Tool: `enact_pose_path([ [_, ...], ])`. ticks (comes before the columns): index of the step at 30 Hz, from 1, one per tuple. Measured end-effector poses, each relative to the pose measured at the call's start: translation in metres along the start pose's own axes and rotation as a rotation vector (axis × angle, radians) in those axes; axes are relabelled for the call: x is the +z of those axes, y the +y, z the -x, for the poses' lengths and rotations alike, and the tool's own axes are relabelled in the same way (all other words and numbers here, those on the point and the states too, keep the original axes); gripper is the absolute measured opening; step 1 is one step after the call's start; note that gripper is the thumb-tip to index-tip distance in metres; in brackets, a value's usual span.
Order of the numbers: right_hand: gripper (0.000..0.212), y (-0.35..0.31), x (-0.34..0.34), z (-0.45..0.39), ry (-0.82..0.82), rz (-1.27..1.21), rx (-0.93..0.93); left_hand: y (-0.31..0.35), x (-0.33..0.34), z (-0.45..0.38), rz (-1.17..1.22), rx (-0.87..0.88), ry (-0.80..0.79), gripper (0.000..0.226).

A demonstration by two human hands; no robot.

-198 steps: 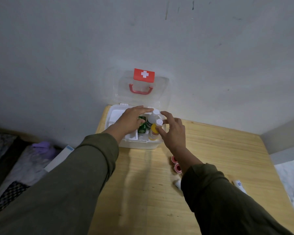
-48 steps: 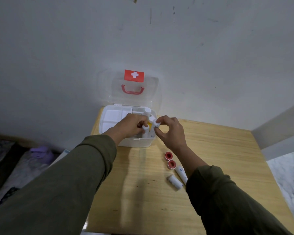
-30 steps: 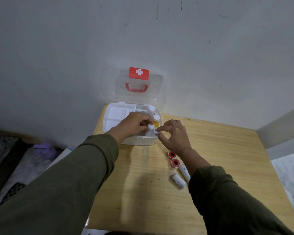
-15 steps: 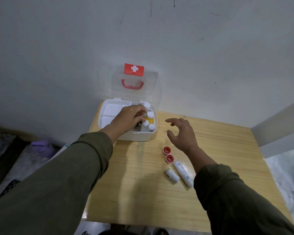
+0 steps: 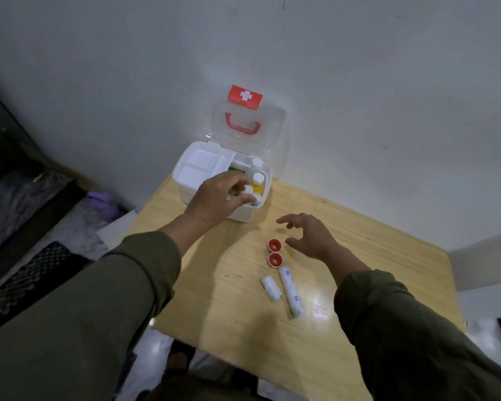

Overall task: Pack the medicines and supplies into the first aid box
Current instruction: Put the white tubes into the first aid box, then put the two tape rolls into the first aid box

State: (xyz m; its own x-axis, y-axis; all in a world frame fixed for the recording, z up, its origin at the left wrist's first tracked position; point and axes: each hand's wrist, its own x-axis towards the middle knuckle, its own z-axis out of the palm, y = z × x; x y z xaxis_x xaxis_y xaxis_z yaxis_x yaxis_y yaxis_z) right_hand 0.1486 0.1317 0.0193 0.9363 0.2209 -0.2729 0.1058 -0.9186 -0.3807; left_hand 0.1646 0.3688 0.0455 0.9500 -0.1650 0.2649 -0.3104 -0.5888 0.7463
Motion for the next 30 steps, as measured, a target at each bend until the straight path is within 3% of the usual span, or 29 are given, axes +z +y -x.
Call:
enact_pose_path([
  [5, 0.05, 0.015, -0.005, -0.008, -0.116, 0.004, -0.129, -0.001, 0.033, 0.047, -0.106, -0.026, 0.053, 0.039],
  [10, 0.052, 0.027, 0.002, -0.018, -0.234, 0.09, -0.227, 0.001, 0.074, 0.068, -0.104, -0.349, -0.2, 0.042],
  [15, 0.053, 0.035, 0.008, -0.025, -0.282, 0.146, -0.356, 0.004, 0.101, 0.075, -0.106, -0.392, -0.291, 0.048],
  [24, 0.043, 0.037, 0.005, -0.034, -0.308, 0.105, -0.471, 0.006, 0.118, 0.074, -0.053, -0.374, -0.228, 0.053],
  [30, 0.038, 0.038, 0.006, -0.031, -0.254, 0.101, -0.484, 0.005, 0.122, 0.071, -0.074, -0.358, -0.224, 0.043],
])
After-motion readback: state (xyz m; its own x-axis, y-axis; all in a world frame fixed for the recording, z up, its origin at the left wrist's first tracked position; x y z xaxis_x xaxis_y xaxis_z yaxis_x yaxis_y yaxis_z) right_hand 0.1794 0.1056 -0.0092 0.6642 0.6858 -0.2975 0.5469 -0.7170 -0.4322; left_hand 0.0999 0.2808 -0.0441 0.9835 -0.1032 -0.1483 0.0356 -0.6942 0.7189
